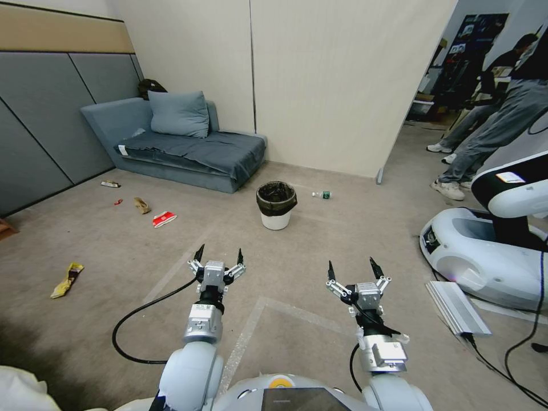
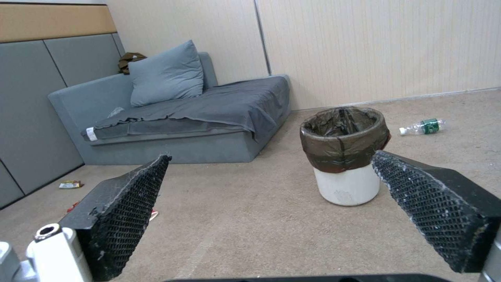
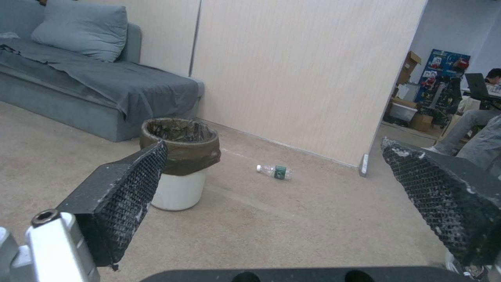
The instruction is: Pick up the trash bin, then pick up the garbage from the floor and place it into the trash bin.
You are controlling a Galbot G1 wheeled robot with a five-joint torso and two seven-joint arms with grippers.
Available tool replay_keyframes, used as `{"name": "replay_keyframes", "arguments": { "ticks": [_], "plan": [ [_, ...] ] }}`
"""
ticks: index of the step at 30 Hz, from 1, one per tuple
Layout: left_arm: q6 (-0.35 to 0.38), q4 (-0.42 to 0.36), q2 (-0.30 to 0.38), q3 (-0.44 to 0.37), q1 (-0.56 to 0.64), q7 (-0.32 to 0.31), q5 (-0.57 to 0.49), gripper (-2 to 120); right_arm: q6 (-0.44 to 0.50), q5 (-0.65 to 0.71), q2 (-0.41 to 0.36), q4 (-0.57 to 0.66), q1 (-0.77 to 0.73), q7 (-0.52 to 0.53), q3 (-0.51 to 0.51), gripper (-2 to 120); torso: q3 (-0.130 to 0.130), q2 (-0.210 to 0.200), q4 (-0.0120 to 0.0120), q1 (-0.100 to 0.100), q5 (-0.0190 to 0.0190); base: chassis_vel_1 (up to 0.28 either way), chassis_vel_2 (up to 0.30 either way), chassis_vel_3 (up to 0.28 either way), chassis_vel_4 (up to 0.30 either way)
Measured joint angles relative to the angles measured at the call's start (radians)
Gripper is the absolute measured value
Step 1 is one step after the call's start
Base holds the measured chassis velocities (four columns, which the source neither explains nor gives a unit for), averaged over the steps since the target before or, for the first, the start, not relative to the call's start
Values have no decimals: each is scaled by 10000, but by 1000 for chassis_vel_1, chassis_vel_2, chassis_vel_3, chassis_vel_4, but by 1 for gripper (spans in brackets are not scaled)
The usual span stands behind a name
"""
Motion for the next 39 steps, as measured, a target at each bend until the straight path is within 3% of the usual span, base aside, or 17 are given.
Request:
{"name": "replay_keyframes", "arguments": {
  "ticks": [39],
  "plan": [
    [-130, 146, -19, -75, -35, -69, -58, 100, 420, 364, 14, -343, 134, -336, 287, 100, 0, 0, 0, -1, 1, -2, 1, 1, -1]
  ]
}}
